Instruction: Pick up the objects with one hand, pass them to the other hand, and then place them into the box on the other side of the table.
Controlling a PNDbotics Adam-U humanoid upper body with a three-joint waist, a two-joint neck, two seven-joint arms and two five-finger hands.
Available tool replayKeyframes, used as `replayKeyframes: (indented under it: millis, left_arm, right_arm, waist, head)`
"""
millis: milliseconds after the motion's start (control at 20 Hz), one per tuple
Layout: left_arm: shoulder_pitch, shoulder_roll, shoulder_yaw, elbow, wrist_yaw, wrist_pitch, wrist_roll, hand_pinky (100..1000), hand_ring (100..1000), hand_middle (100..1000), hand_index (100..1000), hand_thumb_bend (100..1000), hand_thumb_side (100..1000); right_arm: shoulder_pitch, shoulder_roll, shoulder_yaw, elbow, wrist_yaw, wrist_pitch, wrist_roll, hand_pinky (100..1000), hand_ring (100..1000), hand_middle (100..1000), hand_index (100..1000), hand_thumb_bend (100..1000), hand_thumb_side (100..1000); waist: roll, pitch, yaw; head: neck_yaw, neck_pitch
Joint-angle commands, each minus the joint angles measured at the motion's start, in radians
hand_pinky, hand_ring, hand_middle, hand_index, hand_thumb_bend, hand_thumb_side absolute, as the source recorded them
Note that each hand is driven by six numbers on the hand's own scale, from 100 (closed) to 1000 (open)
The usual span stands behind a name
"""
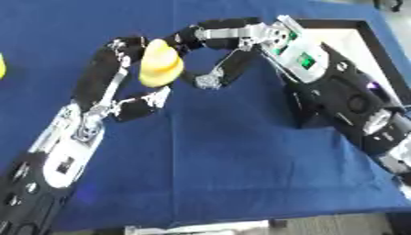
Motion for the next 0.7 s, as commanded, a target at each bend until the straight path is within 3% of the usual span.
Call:
replayKeyframes:
  millis: [50,200,500,700]
  left_arm:
    - [-0.022,-0.037,-0.001,0.001,-0.017,0.007,-0.001,730,564,495,576,100,200]
    - [-0.02,-0.044,-0.003,0.003,-0.014,0.006,-0.003,731,564,494,575,100,201]
    - [-0.023,-0.052,-0.006,0.006,-0.017,-0.001,-0.003,730,563,494,572,100,192]
    - [-0.027,-0.058,-0.007,0.002,-0.017,-0.001,0.0,729,562,493,570,100,191]
  right_arm:
    - [-0.017,0.01,0.017,-0.098,-0.045,-0.081,0.101,841,1000,554,742,100,229]
    - [-0.019,0.012,0.019,-0.099,-0.047,-0.059,0.101,844,1000,602,741,100,201]
    - [-0.021,0.008,0.018,-0.113,-0.056,-0.045,0.101,883,1000,777,969,100,203]
    - [-0.024,0.005,0.013,-0.122,-0.051,-0.049,0.101,899,1000,819,1000,100,203]
  waist:
    - [-0.006,-0.013,-0.003]
    - [-0.005,-0.013,-0.004]
    - [-0.006,-0.012,-0.003]
    - [-0.007,-0.01,-0.002]
  head:
    - [-0.006,-0.001]
    - [-0.007,-0.001]
    - [-0.004,-0.001]
    - [-0.005,-0.002]
